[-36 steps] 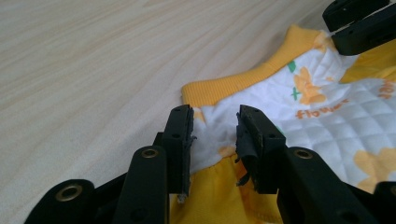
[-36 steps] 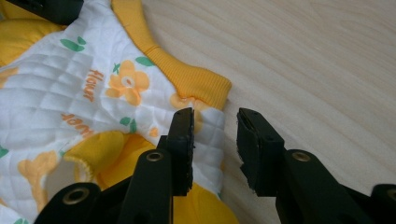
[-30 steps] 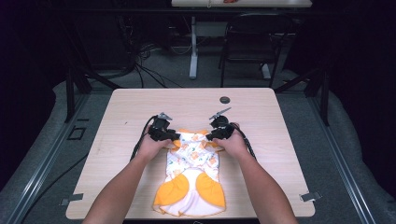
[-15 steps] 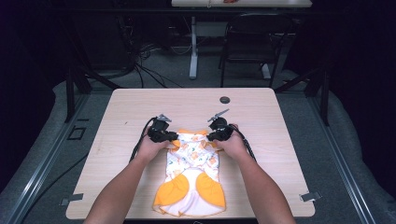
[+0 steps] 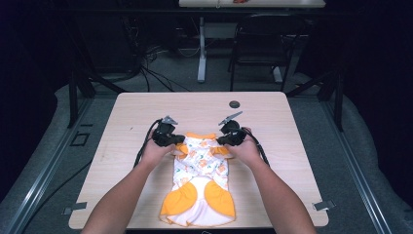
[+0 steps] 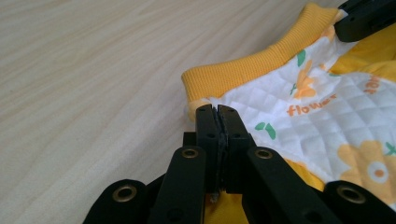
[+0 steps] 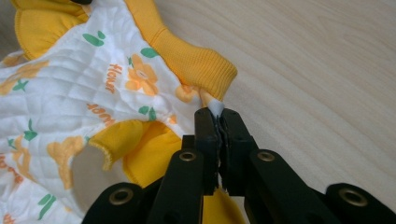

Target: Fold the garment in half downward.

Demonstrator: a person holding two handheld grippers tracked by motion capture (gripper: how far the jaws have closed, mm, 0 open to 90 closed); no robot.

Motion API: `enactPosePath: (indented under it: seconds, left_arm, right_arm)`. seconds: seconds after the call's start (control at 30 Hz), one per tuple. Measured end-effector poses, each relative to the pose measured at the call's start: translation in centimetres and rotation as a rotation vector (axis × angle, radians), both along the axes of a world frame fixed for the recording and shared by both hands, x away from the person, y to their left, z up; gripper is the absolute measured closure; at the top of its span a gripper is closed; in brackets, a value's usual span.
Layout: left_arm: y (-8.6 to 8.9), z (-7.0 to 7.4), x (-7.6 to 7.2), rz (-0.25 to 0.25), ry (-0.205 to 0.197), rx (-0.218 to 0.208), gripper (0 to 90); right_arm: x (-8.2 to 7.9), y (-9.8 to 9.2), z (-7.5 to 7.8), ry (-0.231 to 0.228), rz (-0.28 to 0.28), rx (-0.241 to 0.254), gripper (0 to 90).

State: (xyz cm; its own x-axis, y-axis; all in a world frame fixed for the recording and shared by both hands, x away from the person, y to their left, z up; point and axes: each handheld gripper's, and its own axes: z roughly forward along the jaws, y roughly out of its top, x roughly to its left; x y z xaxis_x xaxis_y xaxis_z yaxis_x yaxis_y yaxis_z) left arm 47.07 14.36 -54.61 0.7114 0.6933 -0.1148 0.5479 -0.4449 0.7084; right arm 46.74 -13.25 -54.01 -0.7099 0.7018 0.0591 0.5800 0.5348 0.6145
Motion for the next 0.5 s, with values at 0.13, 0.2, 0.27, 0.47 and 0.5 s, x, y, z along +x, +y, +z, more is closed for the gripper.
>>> enactPosePath:
  seconds: [0.13,0.2,0.27,0.47,0.5]
  left_arm:
    - [0.3,0.9,-0.2,0.002,-0.022,-0.014,88.8]
    - [0.3,1.4,-0.4,-0.002,-0.033,0.005,88.9]
    - [0.3,1.7,-0.5,0.0,-0.045,0.008,89.1]
    - [0.2,2.9,-0.7,-0.005,-0.073,-0.003,89.1]
    - [0.3,3.1,-0.7,-0.01,-0.074,-0.005,89.1]
  right_arm:
    - [-0.3,-0.4,0.9,-0.013,-0.001,0.017,86.7]
    - [-0.3,-0.6,1.4,-0.015,0.004,0.03,87.0]
    - [-0.5,-0.8,1.7,-0.014,0.013,0.039,87.3]
    - [-0.6,-1.2,2.3,-0.019,-0.003,0.059,87.4]
    - [-0.6,-1.2,2.5,-0.02,-0.005,0.067,87.4]
